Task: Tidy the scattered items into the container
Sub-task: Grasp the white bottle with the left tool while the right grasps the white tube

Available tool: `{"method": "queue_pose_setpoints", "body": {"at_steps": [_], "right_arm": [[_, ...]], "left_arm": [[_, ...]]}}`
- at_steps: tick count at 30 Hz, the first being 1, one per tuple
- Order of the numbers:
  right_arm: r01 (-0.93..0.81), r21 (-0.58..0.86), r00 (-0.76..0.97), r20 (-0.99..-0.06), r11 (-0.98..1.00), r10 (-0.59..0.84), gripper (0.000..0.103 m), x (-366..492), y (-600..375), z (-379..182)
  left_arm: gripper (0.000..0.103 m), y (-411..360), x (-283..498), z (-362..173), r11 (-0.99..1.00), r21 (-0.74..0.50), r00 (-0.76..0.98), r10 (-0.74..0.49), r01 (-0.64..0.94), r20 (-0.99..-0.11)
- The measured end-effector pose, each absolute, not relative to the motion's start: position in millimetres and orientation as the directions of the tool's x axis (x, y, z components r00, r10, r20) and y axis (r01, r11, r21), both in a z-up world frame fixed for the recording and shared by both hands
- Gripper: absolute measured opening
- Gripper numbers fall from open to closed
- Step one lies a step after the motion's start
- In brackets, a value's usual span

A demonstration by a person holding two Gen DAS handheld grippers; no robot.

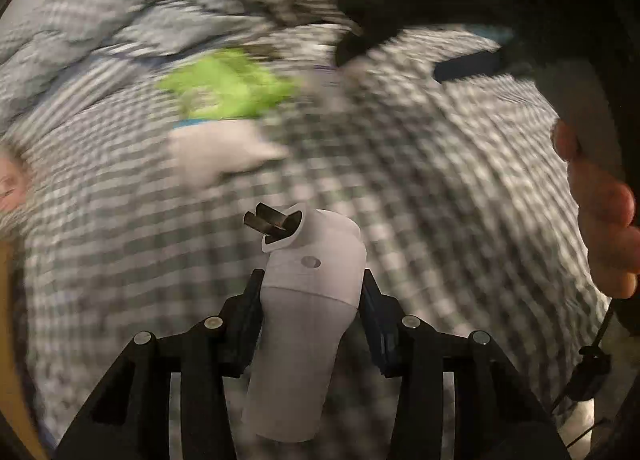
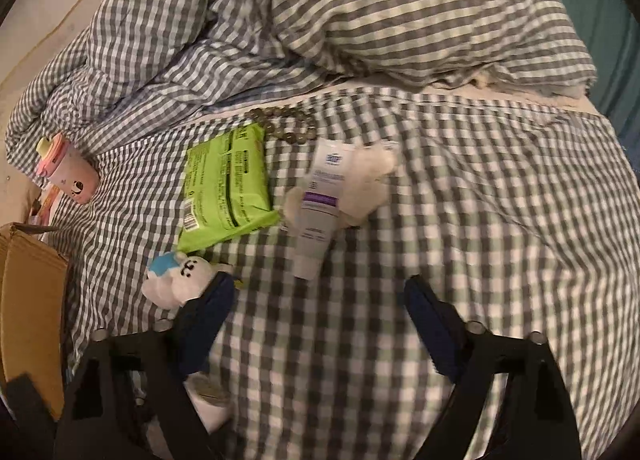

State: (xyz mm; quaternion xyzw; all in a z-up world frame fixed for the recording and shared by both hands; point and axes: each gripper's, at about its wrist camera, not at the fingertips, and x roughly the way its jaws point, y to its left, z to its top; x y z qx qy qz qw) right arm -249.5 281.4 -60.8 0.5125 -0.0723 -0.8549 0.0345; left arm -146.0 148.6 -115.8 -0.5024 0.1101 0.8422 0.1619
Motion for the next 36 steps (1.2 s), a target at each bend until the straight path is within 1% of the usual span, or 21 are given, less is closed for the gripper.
{"method": "queue_pose_setpoints", "body": {"at_steps": [1,2,3,6,7,8,9,10,12,14,17,20,23,27,32,36], "right_arm": [[-0.01,0.167,-0.466,-0.873,-0.986,-0.144,0.077,-254,277,-64],[-0.01,0.17,-0.461,-0.875,-0.985,-0.146,0.077,-258,275,-67],[-0.013,0.164,-0.454,-0.88,-0.986,-0.14,0.076,-262,272,-70],[-0.024,0.145,-0.428,-0.896,-0.989,-0.121,0.068,-275,265,-85],[-0.026,0.15,-0.417,-0.9,-0.988,-0.125,0.062,-278,263,-89],[-0.032,0.155,-0.405,-0.905,-0.987,-0.13,0.052,-283,263,-96],[-0.039,0.158,-0.396,-0.909,-0.987,-0.13,0.05,-286,263,-101],[-0.049,0.159,-0.382,-0.915,-0.986,-0.128,0.049,-289,264,-107],[-0.066,0.156,-0.372,-0.92,-0.986,-0.121,0.042,-290,267,-113],[-0.063,0.156,-0.381,-0.917,-0.986,-0.121,0.023,-286,271,-111],[-0.066,0.207,-0.406,-0.899,-0.976,-0.164,0.022,-272,281,-98],[-0.063,0.212,-0.451,-0.878,-0.975,-0.161,0.022,-248,289,-77],[-0.063,0.249,-0.473,-0.86,-0.966,-0.191,0.022,-220,299,-61],[-0.059,0.236,-0.485,-0.856,-0.97,-0.179,0.022,-191,298,-47],[-0.057,0.234,-0.482,-0.858,-0.971,-0.178,0.022,-153,299,-41],[-0.057,0.238,-0.464,-0.866,-0.97,-0.186,0.022,-128,299,-50]], "left_arm": [[0.045,142,-147,-113,-0.936,0.058,-0.453,0.113,-0.348,-0.884],[0.045,134,-148,-111,-0.943,0.064,-0.453,0.095,-0.325,-0.887],[0.045,126,-150,-109,-0.951,0.057,-0.452,0.092,-0.305,-0.887],[0.045,107,-154,-102,-0.963,0.062,-0.467,0.069,-0.26,-0.882],[0.045,101,-156,-101,-0.966,0.06,-0.468,0.067,-0.251,-0.881],[0.045,97,-157,-101,-0.968,0.054,-0.467,0.069,-0.245,-0.881],[0.045,94,-157,-100,-0.969,0.05,-0.465,0.069,-0.24,-0.883],[0.045,92,-157,-101,-0.97,0.051,-0.462,0.067,-0.237,-0.884],[0.045,90,-157,-103,-0.97,0.046,-0.454,0.068,-0.237,-0.888],[0.045,89,-160,-106,-0.971,0.035,-0.443,0.075,-0.236,-0.893],[0.045,90,-156,-105,-0.972,0.033,-0.441,0.075,-0.232,-0.895],[0.045,90,-154,-101,-0.974,0.015,-0.442,0.09,-0.228,-0.892],[0.045,91,-149,-95,-0.975,0.01,-0.45,0.093,-0.221,-0.888],[0.045,93,-138,-81,-0.975,0.008,-0.47,0.099,-0.221,-0.877],[0.045,91,-118,-62,-0.974,0.008,-0.499,0.11,-0.228,-0.86],[0.045,84,-102,-51,-0.976,0.009,-0.522,0.108,-0.217,-0.846]]}}
